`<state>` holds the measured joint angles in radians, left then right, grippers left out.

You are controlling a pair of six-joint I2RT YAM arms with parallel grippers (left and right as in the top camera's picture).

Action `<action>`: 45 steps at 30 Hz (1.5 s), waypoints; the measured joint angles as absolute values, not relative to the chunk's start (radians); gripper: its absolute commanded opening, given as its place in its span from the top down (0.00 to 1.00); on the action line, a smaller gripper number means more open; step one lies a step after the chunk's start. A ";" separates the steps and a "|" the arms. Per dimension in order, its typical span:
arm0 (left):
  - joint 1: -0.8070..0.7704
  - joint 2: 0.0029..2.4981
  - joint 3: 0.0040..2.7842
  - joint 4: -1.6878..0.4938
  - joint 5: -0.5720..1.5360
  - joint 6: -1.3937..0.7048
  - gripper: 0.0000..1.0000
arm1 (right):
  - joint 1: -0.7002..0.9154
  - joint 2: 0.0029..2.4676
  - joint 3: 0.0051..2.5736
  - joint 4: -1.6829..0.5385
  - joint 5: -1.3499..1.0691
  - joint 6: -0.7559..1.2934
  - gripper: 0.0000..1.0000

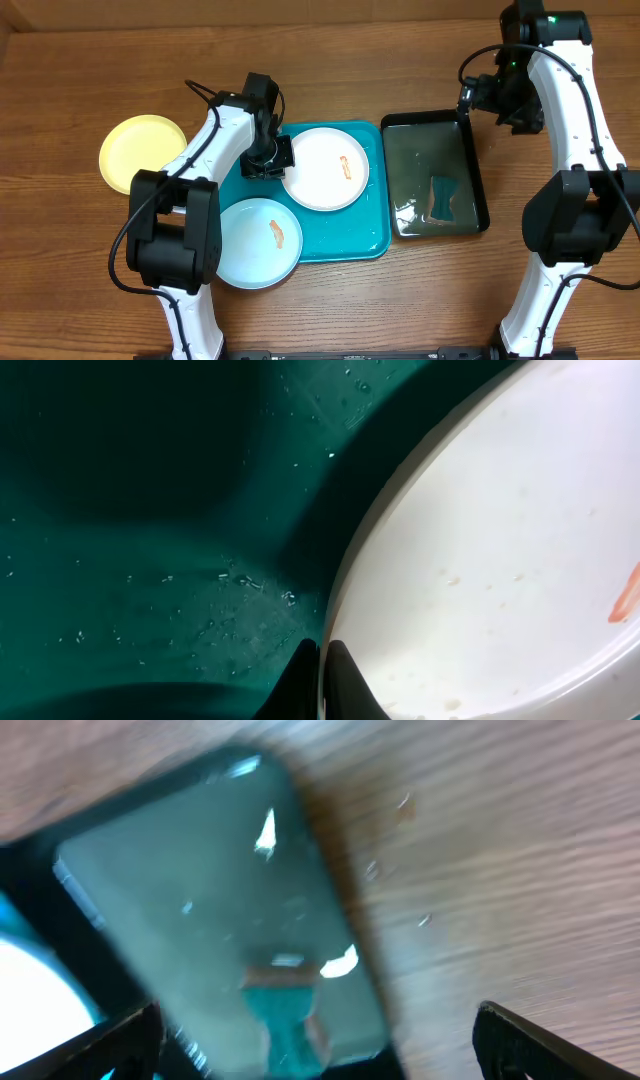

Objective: Clean dirty plates on tray and stack at the side

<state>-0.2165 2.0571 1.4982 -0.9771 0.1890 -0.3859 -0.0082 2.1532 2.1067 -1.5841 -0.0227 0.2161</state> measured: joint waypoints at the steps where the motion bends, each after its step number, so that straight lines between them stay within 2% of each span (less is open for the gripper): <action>1: -0.216 2.057 1.497 -0.973 0.189 -0.386 0.96 | -0.008 2.153 2.107 -1.602 -0.045 0.216 0.00; 3: -0.216 2.057 1.497 -0.968 0.189 -0.386 0.96 | -0.008 2.153 2.106 -1.628 -0.093 0.208 0.04; 4: -0.216 2.057 1.497 -0.967 0.189 -0.385 0.96 | -0.008 2.153 2.106 -1.637 -0.117 0.200 0.09; 5: -0.216 2.057 1.497 -0.966 0.189 -0.385 0.96 | -0.008 2.153 2.106 -1.656 -0.142 0.190 0.20; 6: -0.216 2.057 1.497 -0.963 0.189 -0.382 0.96 | -0.007 2.153 2.106 -1.679 -0.162 0.183 0.23; 19: -0.216 2.057 1.496 -0.957 0.189 -0.343 0.96 | 0.080 2.153 1.943 -1.694 -0.233 0.163 0.24; 30: -0.216 2.057 1.496 -0.956 0.186 -0.336 0.96 | 0.106 2.153 1.746 -1.670 -0.182 0.187 0.34; 31: -0.216 2.057 1.496 -0.956 0.186 -0.336 0.96 | 0.106 2.153 1.746 -1.658 -0.176 0.187 0.36; 32: -0.216 2.057 1.496 -0.955 0.186 -0.336 0.96 | 0.106 2.153 1.746 -1.642 -0.171 0.187 0.47; 34: -0.216 2.057 1.496 -0.955 0.186 -0.336 0.96 | 0.106 2.153 1.746 -1.625 -0.165 0.184 0.54; 40: -0.216 2.057 1.496 -0.952 0.185 -0.333 0.96 | 0.107 2.102 1.744 -1.590 -0.120 0.230 0.51; 42: -0.216 2.057 1.496 -0.948 0.185 -0.333 0.96 | 0.107 2.025 1.740 -1.604 -0.113 0.251 0.46; 43: -0.216 2.057 1.496 -0.948 0.185 -0.333 0.96 | 0.108 1.975 1.739 -1.610 -0.111 0.257 0.41; 45: -0.216 2.057 1.496 -0.946 0.185 -0.333 0.96 | 0.112 1.822 1.739 -1.613 -0.097 0.271 0.39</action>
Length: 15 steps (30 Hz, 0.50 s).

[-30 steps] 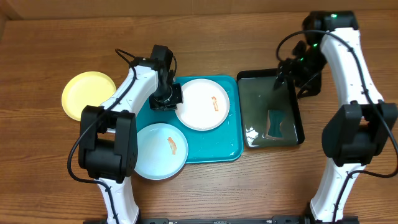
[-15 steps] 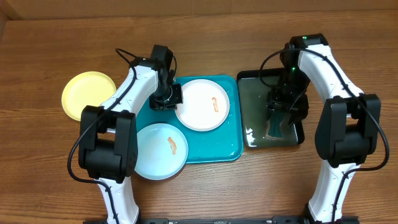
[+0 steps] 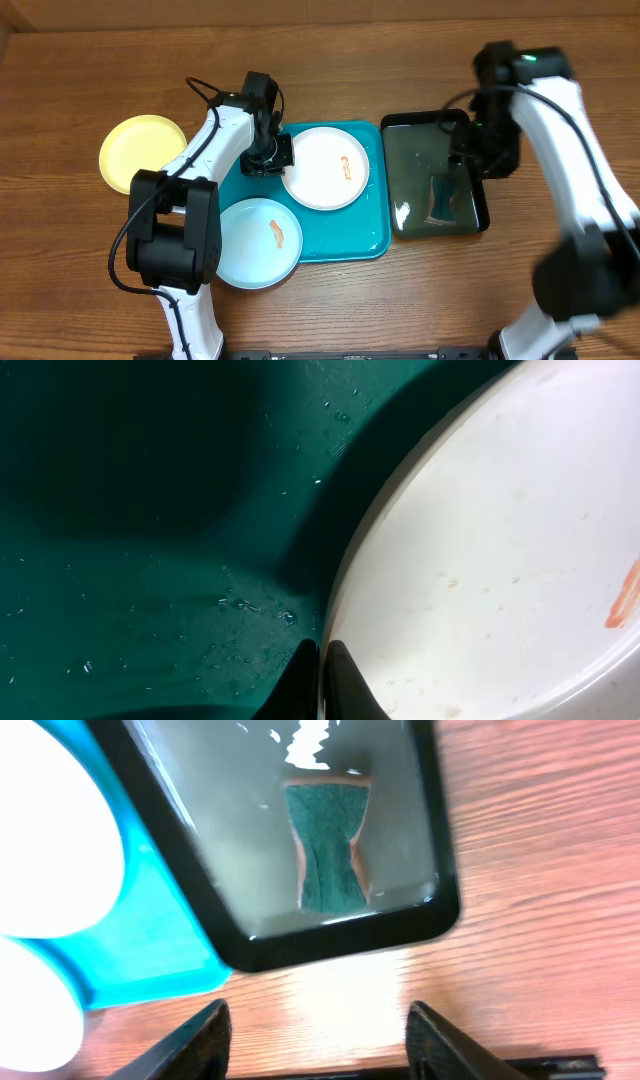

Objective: Clean dirty plates on tray and stack at the side
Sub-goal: 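Dip the green sponge in the black tray water with right gripper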

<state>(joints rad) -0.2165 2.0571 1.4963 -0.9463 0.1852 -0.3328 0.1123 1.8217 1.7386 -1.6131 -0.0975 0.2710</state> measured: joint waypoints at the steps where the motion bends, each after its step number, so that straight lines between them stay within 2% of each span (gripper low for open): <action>1: -0.216 2.057 1.496 -0.946 0.185 -0.333 0.96 | 0.116 1.765 1.738 -1.609 -0.088 0.283 0.40; 5: -0.216 2.057 1.496 -0.945 0.185 -0.332 0.96 | 0.127 1.622 1.718 -1.570 -0.047 0.328 0.39; 12: -0.216 2.057 1.496 -0.946 0.184 -0.332 0.96 | 0.134 1.639 1.479 -1.372 -0.007 0.357 0.38; 15: -0.216 2.057 1.495 -0.946 0.182 -0.332 0.96 | 0.138 1.654 1.355 -1.266 0.007 0.362 0.29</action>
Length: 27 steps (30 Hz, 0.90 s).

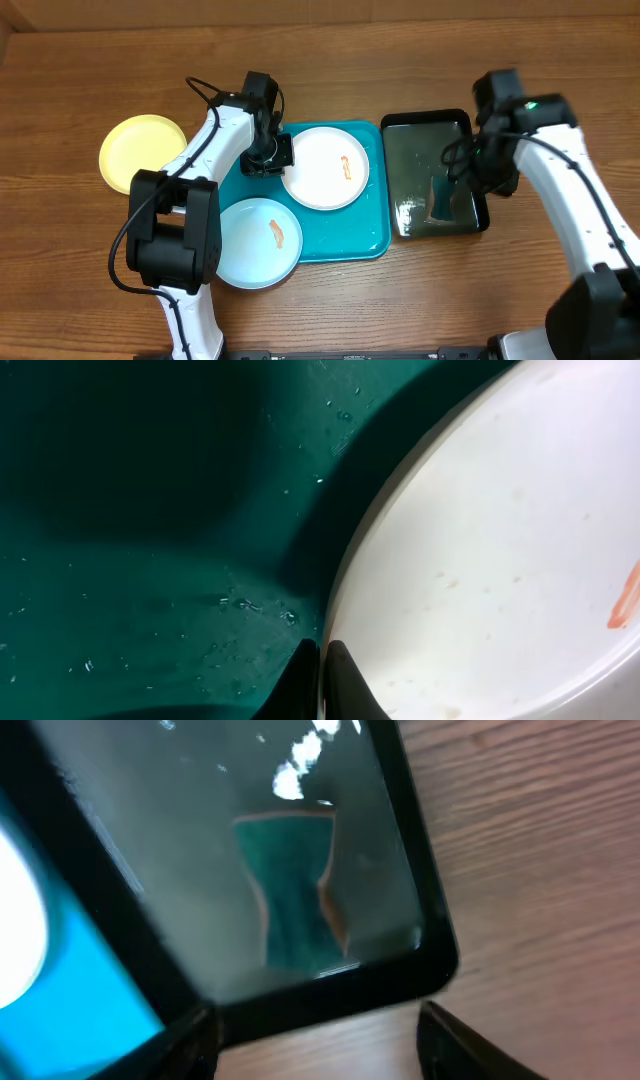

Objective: Clean dirty plates on tray and stack at the side
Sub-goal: 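Dip the green sponge in the black tray water with right gripper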

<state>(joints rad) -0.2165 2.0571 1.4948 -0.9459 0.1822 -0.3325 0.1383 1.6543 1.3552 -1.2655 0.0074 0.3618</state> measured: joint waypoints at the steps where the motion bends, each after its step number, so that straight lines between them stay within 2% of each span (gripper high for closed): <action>1: -0.216 2.057 1.494 -0.946 0.182 -0.332 0.96 | 0.139 1.655 1.329 -1.238 0.009 0.359 0.29; 12: -0.216 2.057 1.493 -0.945 0.182 -0.332 0.95 | 0.139 1.654 1.105 -0.898 -0.004 0.362 0.41; 27: -0.216 2.057 1.493 -0.942 0.182 -0.332 0.95 | 0.140 1.654 1.008 -0.765 -0.071 0.290 0.44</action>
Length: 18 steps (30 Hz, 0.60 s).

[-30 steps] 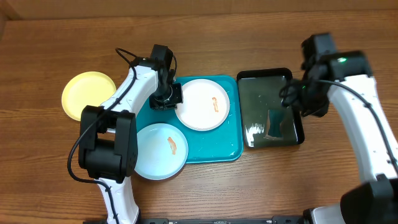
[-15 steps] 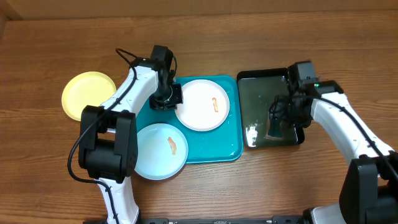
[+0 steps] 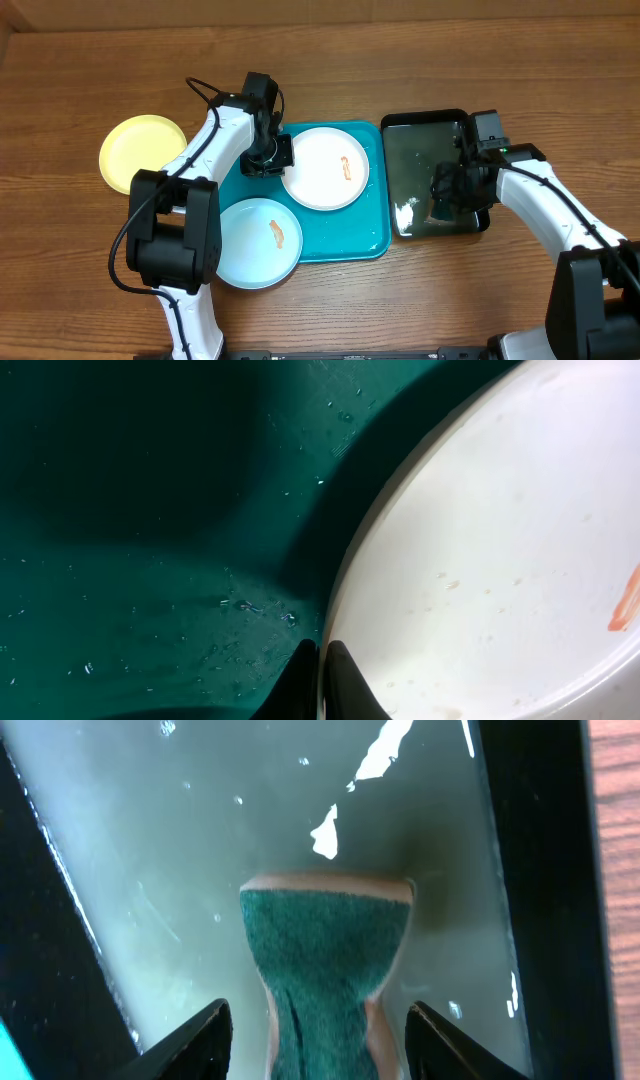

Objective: Clean dirty plates on tray and stack at the side
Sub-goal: 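Dip the green sponge in the black tray water with right gripper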

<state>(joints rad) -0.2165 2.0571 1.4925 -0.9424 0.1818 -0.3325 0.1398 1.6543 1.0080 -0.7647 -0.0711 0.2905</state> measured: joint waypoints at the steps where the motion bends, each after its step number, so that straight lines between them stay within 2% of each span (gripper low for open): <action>1: -0.216 2.057 1.493 -0.942 0.182 -0.332 0.95 | 0.140 1.654 0.998 -0.750 -0.071 0.289 0.46; 5: -0.216 2.057 1.493 -0.943 0.182 -0.332 0.95 | 0.140 1.654 0.942 -0.692 -0.071 0.287 0.56; 12: -0.216 2.057 1.493 -0.942 0.182 -0.332 0.94 | 0.140 1.654 0.907 -0.654 -0.074 0.284 0.56; 14: -0.216 2.057 1.493 -0.942 0.182 -0.332 0.94 | 0.140 1.654 0.907 -0.649 -0.074 0.284 0.51; 18: -0.216 2.057 1.493 -0.942 0.182 -0.332 0.94 | 0.140 1.654 0.907 -0.651 -0.075 0.284 0.52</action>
